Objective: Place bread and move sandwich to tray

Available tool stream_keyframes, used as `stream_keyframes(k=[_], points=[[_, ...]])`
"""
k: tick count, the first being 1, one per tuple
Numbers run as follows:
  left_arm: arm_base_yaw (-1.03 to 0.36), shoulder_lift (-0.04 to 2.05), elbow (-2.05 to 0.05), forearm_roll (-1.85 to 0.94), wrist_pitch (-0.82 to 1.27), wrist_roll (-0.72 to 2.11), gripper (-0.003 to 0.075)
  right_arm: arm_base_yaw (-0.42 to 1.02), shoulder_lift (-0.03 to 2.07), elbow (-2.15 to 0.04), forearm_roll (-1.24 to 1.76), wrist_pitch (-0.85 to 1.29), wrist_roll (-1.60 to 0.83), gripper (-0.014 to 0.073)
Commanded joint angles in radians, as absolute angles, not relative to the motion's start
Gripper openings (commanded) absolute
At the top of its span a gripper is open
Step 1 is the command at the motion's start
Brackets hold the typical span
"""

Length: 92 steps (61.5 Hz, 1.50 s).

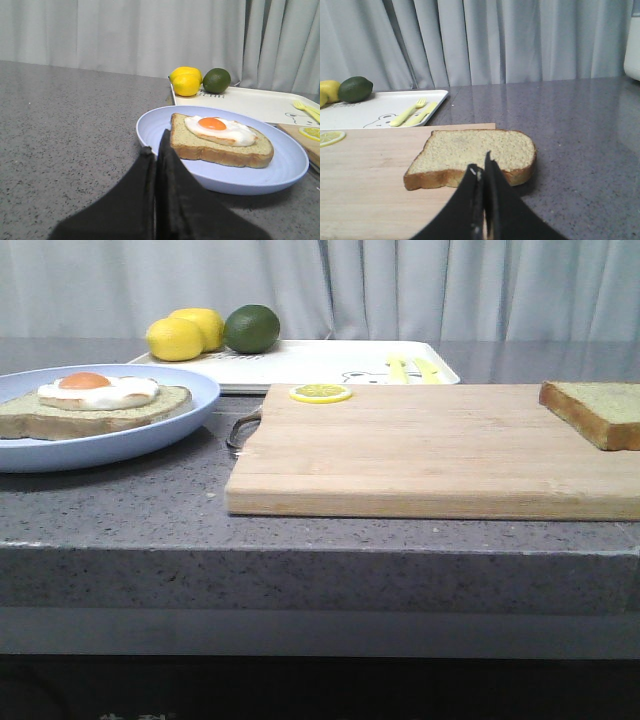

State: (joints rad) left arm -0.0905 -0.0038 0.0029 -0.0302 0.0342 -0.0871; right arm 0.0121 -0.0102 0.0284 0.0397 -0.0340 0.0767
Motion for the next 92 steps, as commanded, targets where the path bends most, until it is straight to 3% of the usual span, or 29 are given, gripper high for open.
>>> stream_keyframes(k=[1, 15, 29, 46, 77, 84, 87, 92], points=[[-0.089, -0.026, 0.003, -0.044, -0.091, -0.097, -0.002, 0.012, -0.028, 0.022, 0.029, -0.145, 0.076, -0.0067], [-0.089, -0.021, -0.14, -0.064, -0.065, -0.097, -0.002, 0.012, -0.028, -0.128, 0.062, -0.009, 0.076, -0.0067], [-0.089, 0.071, -0.469, -0.064, 0.207, -0.097, -0.002, 0.012, 0.035, -0.43, 0.063, 0.251, 0.076, -0.0067], [-0.089, 0.286, -0.795, -0.066, 0.496, -0.097, -0.002, 0.012, 0.271, -0.728, 0.065, 0.602, 0.076, -0.0067], [-0.089, 0.454, -0.81, -0.082, 0.517, -0.097, -0.002, 0.012, 0.463, -0.748, 0.067, 0.708, 0.076, -0.0057], [-0.089, 0.476, -0.81, -0.028, 0.565, -0.097, -0.0004, 0.012, 0.485, -0.748, 0.054, 0.719, 0.075, 0.0087], [-0.089, 0.481, -0.81, -0.014, 0.574, -0.097, 0.004, 0.012, 0.493, -0.748, 0.053, 0.729, 0.075, 0.019], [-0.089, 0.481, -0.81, -0.012, 0.576, -0.097, 0.0176, 0.012, 0.508, -0.746, 0.053, 0.743, 0.075, 0.0391]])
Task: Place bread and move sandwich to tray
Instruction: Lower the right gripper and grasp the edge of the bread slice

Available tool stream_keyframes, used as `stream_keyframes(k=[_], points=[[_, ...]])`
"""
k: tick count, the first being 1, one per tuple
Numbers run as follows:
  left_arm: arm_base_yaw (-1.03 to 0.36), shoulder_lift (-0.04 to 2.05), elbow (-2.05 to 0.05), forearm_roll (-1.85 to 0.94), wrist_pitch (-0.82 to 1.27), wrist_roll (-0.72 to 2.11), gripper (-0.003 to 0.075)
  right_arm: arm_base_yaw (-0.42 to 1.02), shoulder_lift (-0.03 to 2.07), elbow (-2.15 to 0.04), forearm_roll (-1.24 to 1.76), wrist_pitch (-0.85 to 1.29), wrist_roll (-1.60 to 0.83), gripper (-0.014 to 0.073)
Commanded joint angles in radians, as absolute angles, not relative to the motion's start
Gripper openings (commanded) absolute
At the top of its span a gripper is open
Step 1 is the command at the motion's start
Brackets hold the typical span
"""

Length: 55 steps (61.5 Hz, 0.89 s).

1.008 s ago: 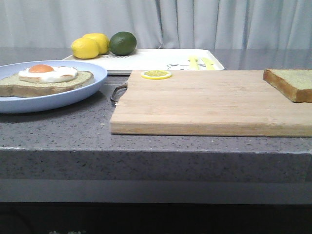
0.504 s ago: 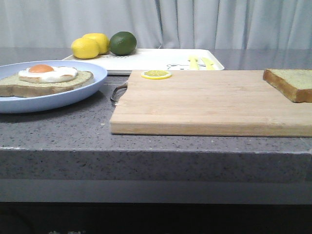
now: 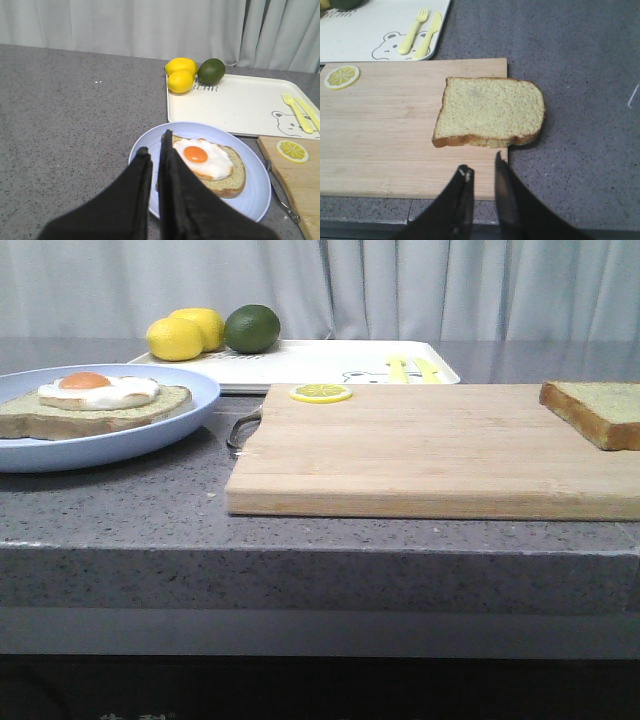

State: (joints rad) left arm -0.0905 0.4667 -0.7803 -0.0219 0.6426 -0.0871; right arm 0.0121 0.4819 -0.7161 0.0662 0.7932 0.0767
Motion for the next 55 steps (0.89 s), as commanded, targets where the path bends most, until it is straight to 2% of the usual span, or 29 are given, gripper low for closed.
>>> stream_keyframes(k=[1, 7, 9, 12, 23, 39, 55], points=[[-0.089, 0.481, -0.81, -0.012, 0.576, -0.097, 0.0221, 0.012, 0.51, -0.746, 0.053, 0.744, 0.075, 0.0421], [-0.089, 0.481, -0.81, -0.012, 0.576, -0.097, 0.0429, 0.012, 0.526, -0.746, 0.053, 0.746, 0.075, 0.0587], [-0.089, 0.481, -0.81, -0.012, 0.576, -0.097, 0.0479, 0.012, 0.529, -0.746, 0.054, 0.744, 0.075, 0.0609], [-0.089, 0.481, -0.81, -0.012, 0.578, -0.097, 0.0514, 0.012, 0.54, -0.744, 0.059, 0.737, 0.075, 0.0615], [-0.089, 0.481, -0.81, -0.012, 0.578, -0.097, 0.0512, 0.012, 0.61, -0.749, 0.075, 0.735, 0.075, 0.0612], [-0.089, 0.483, -0.81, -0.012, 0.576, -0.097, 0.0512, 0.007, 0.854, -0.903, 0.053, 0.918, 0.075, 0.0612], [-0.089, 0.483, -0.81, -0.012, 0.575, -0.097, 0.0512, -0.222, 1.071, -1.027, 0.065, 1.018, 0.026, 0.0612]])
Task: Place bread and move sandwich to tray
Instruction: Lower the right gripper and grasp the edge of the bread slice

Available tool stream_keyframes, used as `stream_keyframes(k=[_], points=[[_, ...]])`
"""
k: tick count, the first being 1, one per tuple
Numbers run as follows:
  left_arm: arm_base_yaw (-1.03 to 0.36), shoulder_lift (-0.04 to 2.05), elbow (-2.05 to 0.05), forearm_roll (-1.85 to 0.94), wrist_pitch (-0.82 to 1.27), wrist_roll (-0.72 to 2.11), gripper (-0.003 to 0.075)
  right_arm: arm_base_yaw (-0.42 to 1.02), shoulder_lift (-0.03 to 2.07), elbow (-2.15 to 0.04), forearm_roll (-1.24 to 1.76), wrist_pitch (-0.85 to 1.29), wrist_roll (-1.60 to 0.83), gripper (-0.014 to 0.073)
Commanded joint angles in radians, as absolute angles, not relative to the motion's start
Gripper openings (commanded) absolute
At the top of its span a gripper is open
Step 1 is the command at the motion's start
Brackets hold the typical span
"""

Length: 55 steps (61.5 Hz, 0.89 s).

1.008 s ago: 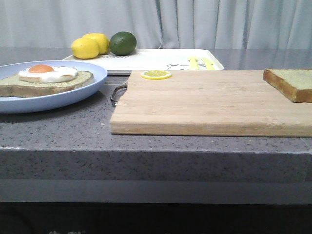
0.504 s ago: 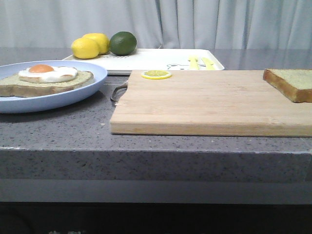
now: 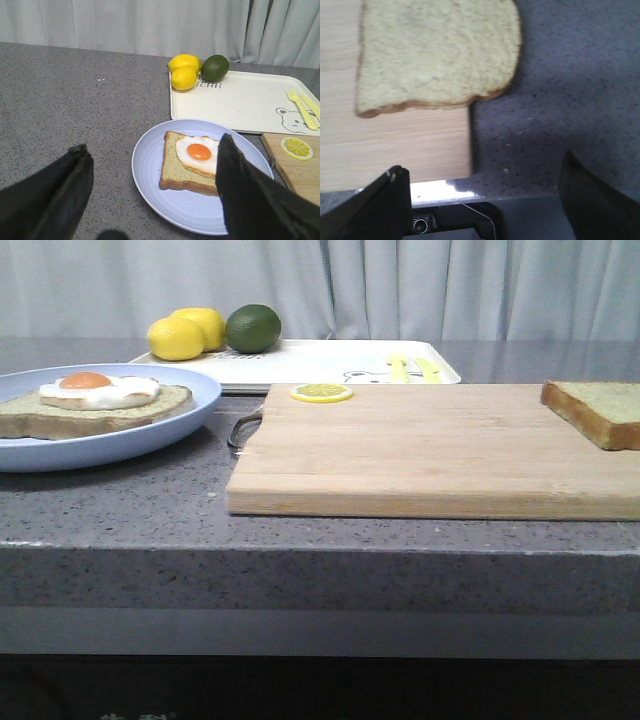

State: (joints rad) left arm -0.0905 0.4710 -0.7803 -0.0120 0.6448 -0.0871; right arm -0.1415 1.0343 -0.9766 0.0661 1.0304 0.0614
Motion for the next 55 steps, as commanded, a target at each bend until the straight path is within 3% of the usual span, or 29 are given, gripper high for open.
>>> stream_keyframes(k=[1, 22, 55], points=[[-0.089, 0.483, -0.81, -0.012, 0.575, -0.097, 0.0512, -0.237, 1.079, -1.03, 0.074, 1.021, 0.02, 0.0612], [-0.089, 0.483, -0.81, -0.012, 0.57, -0.097, 0.0512, -0.545, 1.282, -1.033, 0.693, 1.028, -0.351, 0.0612], [-0.089, 0.483, -0.81, -0.012, 0.57, -0.097, 0.0512, -0.623, 1.584, -1.033, 1.039, 1.131, -0.614, 0.0612]])
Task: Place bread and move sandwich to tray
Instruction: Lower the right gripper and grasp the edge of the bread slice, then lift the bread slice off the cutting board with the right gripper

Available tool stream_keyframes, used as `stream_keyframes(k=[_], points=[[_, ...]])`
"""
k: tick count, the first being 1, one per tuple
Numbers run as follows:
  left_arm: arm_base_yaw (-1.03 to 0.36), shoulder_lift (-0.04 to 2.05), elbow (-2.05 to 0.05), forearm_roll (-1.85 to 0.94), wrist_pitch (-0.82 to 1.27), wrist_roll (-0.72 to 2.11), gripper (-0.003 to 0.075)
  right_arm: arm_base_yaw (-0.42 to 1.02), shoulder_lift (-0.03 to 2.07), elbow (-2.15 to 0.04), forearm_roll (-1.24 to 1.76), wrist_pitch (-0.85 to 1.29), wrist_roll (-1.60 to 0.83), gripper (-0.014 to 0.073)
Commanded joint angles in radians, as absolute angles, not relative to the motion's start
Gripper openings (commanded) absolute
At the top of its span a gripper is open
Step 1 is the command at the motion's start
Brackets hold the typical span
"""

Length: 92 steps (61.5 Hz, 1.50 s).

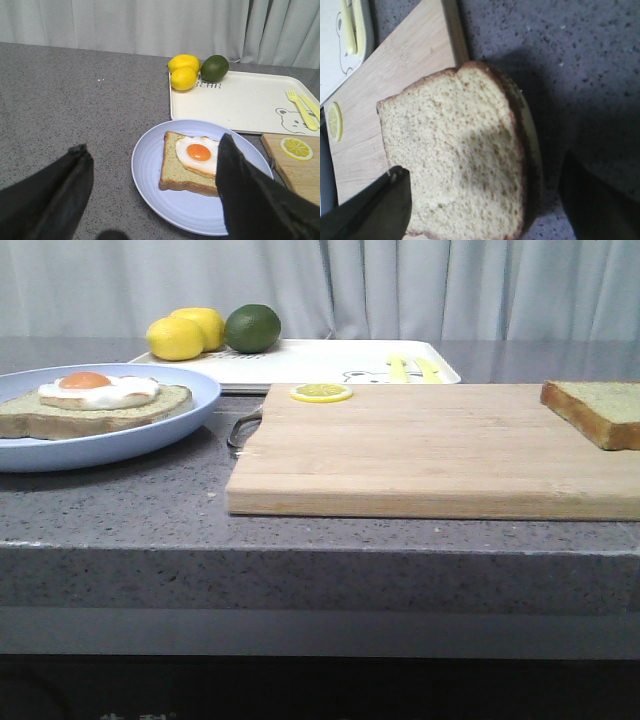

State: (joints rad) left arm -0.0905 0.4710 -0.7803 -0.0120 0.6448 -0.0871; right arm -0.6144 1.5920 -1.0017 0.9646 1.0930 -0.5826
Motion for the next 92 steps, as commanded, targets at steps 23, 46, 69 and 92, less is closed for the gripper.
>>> stream_keyframes(k=[23, 46, 69, 92], points=[[-0.089, 0.483, -0.81, -0.012, 0.57, -0.097, 0.0512, -0.623, 1.666, -1.033, 1.111, 1.238, -0.667, 0.0612], [-0.089, 0.483, -0.81, -0.012, 0.57, -0.097, 0.0512, -0.623, 1.671, -1.033, 1.168, 1.299, -0.688, 0.0512], [-0.089, 0.483, -0.81, -0.012, 0.57, -0.097, 0.0512, -0.621, 1.663, -1.033, 1.208, 1.34, -0.688, 0.0176], [-0.089, 0.483, -0.81, -0.012, 0.57, -0.097, 0.0512, -0.602, 1.527, -1.032, 1.304, 1.34, -0.636, 0.0014]])
